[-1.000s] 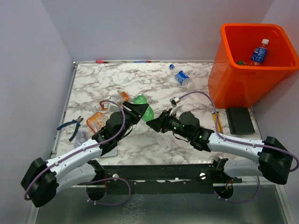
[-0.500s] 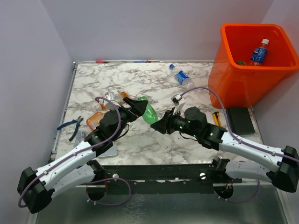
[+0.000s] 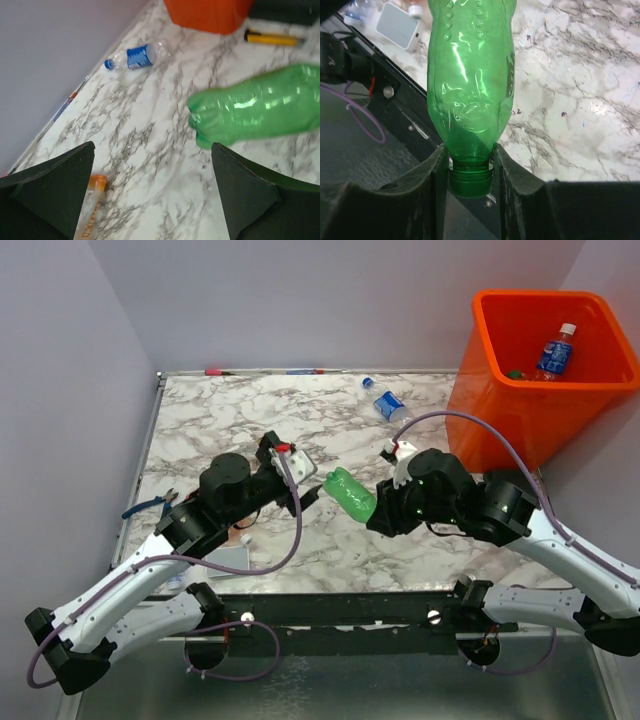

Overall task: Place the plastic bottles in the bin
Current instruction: Pick up the plastic bottle at the center of the board.

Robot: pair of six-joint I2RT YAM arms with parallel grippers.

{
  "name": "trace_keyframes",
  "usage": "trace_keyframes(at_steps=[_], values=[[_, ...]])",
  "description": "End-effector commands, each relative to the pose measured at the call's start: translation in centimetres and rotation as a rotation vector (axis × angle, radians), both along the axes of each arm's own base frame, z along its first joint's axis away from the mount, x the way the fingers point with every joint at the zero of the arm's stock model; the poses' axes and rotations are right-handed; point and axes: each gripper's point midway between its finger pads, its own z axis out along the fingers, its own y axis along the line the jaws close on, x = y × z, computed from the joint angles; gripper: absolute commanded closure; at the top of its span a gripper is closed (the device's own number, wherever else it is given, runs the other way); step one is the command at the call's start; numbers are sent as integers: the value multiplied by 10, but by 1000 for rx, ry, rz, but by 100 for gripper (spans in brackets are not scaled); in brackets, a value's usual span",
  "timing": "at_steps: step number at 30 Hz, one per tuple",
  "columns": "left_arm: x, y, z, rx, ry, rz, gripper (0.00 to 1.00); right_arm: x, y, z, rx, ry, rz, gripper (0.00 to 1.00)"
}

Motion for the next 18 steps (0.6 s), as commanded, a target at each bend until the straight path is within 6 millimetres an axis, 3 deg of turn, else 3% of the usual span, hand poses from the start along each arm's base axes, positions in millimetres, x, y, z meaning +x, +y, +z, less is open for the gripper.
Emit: trace_keyframes(at_steps=[1, 5, 13, 18], values=[[-33, -5, -60, 390, -155, -320, 1, -18, -25, -10, -144, 64, 53, 100], [-36, -11, -73, 503, -209, -364, 1, -25, -9, -2, -104, 76, 148, 100], [-63, -38, -63, 526, -335, -494, 1, -28, 22, 14, -71, 110, 285, 100], [-65, -45, -69, 568, -361, -502, 1, -28, 36, 21, -47, 124, 332, 100]])
